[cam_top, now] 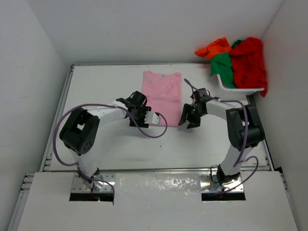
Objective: Fold and stack the t-shirts
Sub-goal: Grab one side of the 2/3 rectangular tshirt with both arms
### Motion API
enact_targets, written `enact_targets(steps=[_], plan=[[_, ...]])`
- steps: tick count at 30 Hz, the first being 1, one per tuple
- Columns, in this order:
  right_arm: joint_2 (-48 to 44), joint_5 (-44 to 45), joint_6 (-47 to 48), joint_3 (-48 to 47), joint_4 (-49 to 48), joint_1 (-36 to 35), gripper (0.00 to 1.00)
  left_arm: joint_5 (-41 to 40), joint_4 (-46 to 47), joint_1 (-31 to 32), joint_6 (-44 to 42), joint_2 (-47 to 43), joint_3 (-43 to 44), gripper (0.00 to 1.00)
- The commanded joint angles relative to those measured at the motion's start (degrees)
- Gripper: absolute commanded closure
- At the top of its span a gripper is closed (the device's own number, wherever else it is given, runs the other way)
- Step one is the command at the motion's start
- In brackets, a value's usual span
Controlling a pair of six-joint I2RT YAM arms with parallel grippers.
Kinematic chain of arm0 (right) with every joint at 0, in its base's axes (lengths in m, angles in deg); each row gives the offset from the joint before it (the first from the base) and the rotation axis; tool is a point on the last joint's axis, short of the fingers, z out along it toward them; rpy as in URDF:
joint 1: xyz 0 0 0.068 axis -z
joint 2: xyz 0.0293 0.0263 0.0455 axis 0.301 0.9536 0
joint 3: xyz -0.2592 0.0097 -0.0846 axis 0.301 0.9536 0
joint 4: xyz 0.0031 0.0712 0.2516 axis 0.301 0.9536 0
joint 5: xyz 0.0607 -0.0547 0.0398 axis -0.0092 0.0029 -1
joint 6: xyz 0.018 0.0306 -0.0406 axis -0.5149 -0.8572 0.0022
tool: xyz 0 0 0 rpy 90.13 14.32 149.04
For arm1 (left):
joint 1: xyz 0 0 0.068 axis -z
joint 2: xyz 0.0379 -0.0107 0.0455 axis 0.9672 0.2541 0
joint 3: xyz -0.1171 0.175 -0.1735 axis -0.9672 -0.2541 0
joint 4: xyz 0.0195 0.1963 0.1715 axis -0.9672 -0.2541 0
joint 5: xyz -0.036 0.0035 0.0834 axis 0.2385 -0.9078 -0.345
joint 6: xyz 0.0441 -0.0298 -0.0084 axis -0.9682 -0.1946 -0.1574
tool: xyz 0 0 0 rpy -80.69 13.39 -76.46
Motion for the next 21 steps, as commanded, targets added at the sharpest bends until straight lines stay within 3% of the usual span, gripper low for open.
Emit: enact_targets(steps=[1,11,13,15,16,17,20,21], plan=[[-0.8,-2.0,-4.0,2.1,-6.2,-0.4,0.44,0.9,5.6,0.3,-1.7,0.3,-1.0,0.43],[2.1,-5.8,-9.4,4.8,-12.4,-1.1,0.47,0.1,8.8,1.1,-0.2,2.1,-4.1,0.43],[2.7,-6.1,-10.2,5.1,-13.6,-1.2,0.55,-1.1,10.3,1.1,1.0,2.4,-4.5,0.46],[3.4,-6.6,-11.2,4.8,-14.2,-1.1,0.65,-2.2,12.0,1.1,2.3,2.9,-4.4,0.56],[3.7,-6.9,-11.4,4.7,-14.5,-1.2,0.75,-2.6,12.4,1.1,3.5,3.2,-4.3,0.63],[4.2,-7.1,-11.6,4.4,-14.6,-1.0,0.80,-2.9,12.9,1.1,4.0,3.4,-4.2,0.76],[4.1,-7.0,-11.9,4.2,-14.6,-0.8,0.93,-4.2,12.9,1.1,5.5,3.3,-3.8,1.00],[4.0,-7.0,-12.0,4.2,-14.6,-0.7,0.96,-4.4,12.9,1.1,5.9,3.2,-3.5,1.00]])
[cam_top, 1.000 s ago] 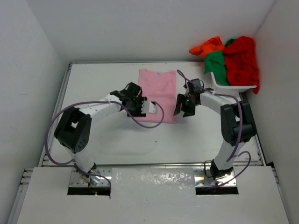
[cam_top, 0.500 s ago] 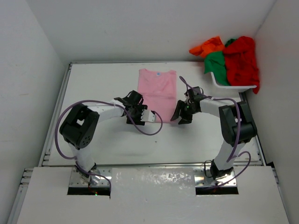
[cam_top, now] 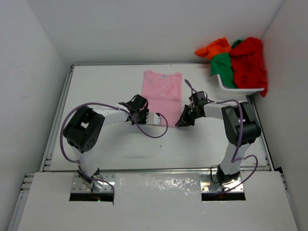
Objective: Fold and stack the t-shirts
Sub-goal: Grab one side of the 2/3 rectangular tshirt with both arms
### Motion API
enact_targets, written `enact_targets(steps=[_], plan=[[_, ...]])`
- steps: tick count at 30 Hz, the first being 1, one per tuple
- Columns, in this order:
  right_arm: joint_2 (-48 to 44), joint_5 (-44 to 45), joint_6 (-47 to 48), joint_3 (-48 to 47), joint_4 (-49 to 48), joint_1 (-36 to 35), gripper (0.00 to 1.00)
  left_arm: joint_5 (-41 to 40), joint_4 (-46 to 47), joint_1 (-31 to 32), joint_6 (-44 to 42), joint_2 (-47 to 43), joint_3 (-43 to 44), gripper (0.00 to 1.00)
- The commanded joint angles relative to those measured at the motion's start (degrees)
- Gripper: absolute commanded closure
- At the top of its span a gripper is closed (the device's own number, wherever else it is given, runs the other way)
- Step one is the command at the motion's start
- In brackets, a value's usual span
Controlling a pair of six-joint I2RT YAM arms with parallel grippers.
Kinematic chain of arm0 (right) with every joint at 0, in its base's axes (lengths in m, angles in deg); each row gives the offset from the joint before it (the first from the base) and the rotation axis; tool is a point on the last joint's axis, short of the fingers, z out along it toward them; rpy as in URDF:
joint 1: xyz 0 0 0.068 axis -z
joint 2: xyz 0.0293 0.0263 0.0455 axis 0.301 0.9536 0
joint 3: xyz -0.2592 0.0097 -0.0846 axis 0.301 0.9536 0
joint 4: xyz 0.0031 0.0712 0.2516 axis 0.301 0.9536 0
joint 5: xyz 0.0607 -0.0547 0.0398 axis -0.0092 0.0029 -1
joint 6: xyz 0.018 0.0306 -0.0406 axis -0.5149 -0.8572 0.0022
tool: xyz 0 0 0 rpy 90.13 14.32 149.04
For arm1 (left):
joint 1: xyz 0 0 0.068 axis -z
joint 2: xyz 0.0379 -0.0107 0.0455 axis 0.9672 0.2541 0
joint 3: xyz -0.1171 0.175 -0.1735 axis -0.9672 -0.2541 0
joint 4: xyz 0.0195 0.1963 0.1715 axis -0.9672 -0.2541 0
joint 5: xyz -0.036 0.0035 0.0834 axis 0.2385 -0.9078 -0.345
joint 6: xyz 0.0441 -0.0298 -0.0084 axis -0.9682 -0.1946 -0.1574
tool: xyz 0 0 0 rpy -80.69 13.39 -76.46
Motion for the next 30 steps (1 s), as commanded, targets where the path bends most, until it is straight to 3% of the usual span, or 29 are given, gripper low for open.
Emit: enact_targets(steps=[1,8,15,25,30], plan=[[0.6,1.5,-0.4,0.2,-0.8,0.0,0.99,-1.4,1.6,0.4,2.8,-0.5,0.2,1.00],[-2.3,0.8,2.9,0.2,1.2,0.0,1.00,-2.5,-3.0,0.4,4.3,-3.4,1.0,1.00],[-10.2,1.2,9.1,3.4,9.7,-1.5,1.00,-0.8,-8.8,2.0,8.1,-10.6,-3.4,1.00],[-32.6,5.1,8.7,15.0,20.5,-12.9,1.00,-1.4,-27.5,9.8,15.2,-29.4,-10.4,1.00],[-40.5,7.2,4.7,15.4,26.4,-19.0,1.00,1.5,-36.9,12.6,19.9,-36.7,-9.5,1.00]])
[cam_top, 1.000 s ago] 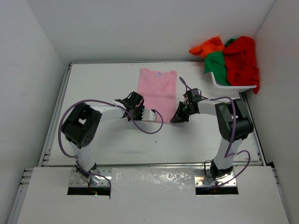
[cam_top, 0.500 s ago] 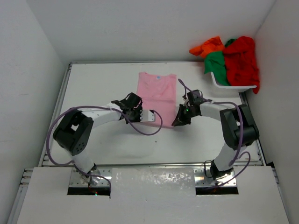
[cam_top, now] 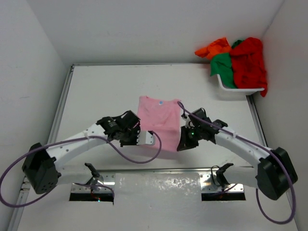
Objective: Fold and stack the t-shirts
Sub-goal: Grab one side of the 2/3 rectangular tshirt with both arms, then fold the long partially folded tshirt into a neat square
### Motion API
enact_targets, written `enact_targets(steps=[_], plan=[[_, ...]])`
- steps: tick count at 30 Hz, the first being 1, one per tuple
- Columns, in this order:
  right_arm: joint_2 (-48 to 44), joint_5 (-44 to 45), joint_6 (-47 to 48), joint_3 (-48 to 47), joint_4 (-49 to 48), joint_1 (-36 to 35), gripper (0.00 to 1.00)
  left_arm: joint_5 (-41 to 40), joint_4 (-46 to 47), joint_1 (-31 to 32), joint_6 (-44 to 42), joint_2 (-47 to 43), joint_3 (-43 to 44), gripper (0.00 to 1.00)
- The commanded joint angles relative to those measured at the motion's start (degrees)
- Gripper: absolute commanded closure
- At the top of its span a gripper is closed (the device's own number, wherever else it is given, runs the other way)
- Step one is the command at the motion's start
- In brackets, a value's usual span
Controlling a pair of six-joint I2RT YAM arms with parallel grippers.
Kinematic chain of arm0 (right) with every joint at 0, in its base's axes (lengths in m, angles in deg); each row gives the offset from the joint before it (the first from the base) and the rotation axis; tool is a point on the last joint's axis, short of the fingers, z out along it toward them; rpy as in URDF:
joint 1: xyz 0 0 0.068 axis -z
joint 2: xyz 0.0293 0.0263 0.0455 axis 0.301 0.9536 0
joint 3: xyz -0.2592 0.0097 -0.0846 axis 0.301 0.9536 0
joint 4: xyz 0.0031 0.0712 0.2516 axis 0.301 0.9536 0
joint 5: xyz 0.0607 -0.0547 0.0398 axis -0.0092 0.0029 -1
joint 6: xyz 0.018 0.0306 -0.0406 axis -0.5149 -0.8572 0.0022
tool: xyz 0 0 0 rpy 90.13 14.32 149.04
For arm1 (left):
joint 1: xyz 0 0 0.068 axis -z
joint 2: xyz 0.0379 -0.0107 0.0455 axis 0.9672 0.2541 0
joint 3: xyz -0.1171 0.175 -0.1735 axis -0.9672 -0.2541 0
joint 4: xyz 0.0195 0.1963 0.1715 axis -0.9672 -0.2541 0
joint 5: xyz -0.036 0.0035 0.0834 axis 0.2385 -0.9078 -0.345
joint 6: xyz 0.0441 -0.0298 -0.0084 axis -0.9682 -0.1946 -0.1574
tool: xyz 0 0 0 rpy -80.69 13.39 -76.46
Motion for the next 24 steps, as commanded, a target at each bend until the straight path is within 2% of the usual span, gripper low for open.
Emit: enact_targets(steps=[1,4,8,10,15,24], plan=[[-4.3,3.2,-2.8,-1.1,7.1,-3.8,1.00,2.8,-11.0,1.3,4.5,-5.2,2.7,1.00],[-5.9,1.8,-3.2,-4.3,10.8,-5.1,1.00,5.4,-15.2,1.3,6.3,-7.1,6.3,1.00],[-5.2,3.8,-0.5,-12.7,15.6,-4.3,1.00,6.4,-15.5,-0.4,9.2,-5.7,13.4,1.00],[-2.2,3.3,1.6,-17.6,16.4,-1.6,1.00,7.9,-16.1,-3.5,9.4,-2.5,16.6,1.00],[4.3,-1.9,3.8,-22.1,12.2,5.8,1.00,11.3,-17.1,-13.8,7.4,4.9,22.3,1.00],[20.5,-0.8,8.2,-36.9,12.9,10.2,1.00,10.0,-11.9,-21.1,9.5,13.6,28.4,1.00]])
